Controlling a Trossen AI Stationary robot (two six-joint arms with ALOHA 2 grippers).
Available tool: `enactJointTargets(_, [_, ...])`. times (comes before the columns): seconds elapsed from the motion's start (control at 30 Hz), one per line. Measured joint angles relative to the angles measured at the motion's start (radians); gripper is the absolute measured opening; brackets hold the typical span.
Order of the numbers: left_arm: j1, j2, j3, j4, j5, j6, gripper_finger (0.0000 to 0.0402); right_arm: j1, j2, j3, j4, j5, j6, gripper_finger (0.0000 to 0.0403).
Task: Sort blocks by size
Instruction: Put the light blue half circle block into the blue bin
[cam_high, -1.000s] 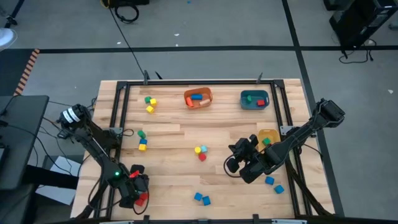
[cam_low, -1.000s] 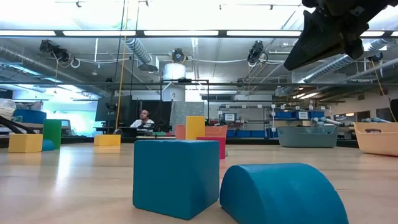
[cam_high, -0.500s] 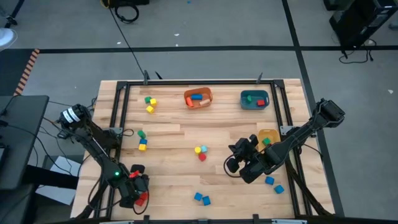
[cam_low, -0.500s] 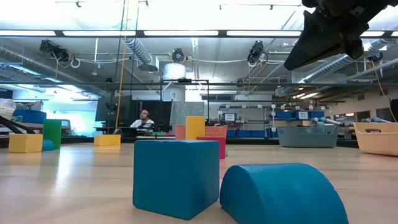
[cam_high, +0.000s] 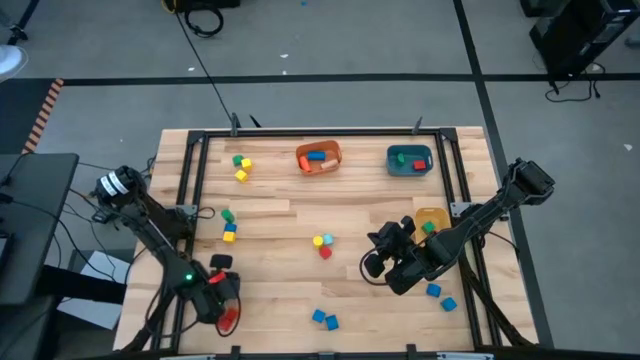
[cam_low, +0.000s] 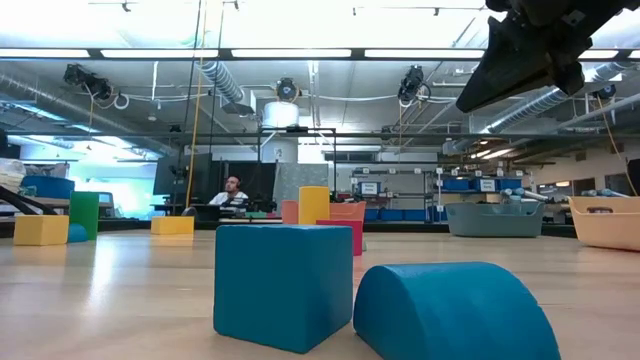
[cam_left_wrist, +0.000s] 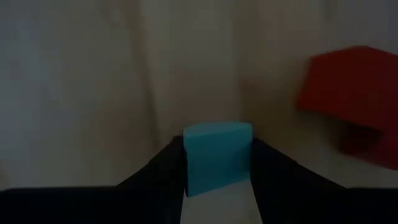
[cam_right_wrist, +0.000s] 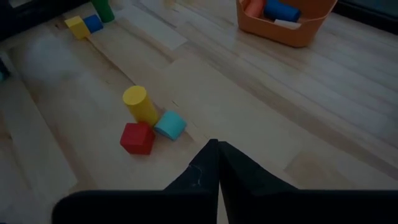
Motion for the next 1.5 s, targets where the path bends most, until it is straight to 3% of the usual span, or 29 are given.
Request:
enactJointTargets(0.4, [0.162,-0.044,-0.007,-0.017,-0.180,0.035,0.0133,0.000,0.000,0.000,0.007,0.003,0.000,0.0034])
enactJointTargets(0.73, [0.309,-0.045,-0.005,0.094,-0.195,0.197,0.0087,0.000,0.000,0.000,0.007,0.003,0.000,0.0026])
enactJointTargets(1.03, [0.370,-0.046,-0.004,0.105,-0.195,0.240,0.0088,0.000,0.000,-0.003,0.018,0.030,0.000,0.0024])
enactJointTargets(1.27, [0.413,-0.046,-0.004,0.215,-0.248,0.282,0.0089,-0.005,0.000,-0.123,0.262,0.062,-0.057,0.0038])
enactJointTargets(1.5, [0.512,-0.047,-0.003,0.434,-0.266,0.292,0.0089,-0.027,0.000,-0.235,0.460,0.117,-0.141,0.0082])
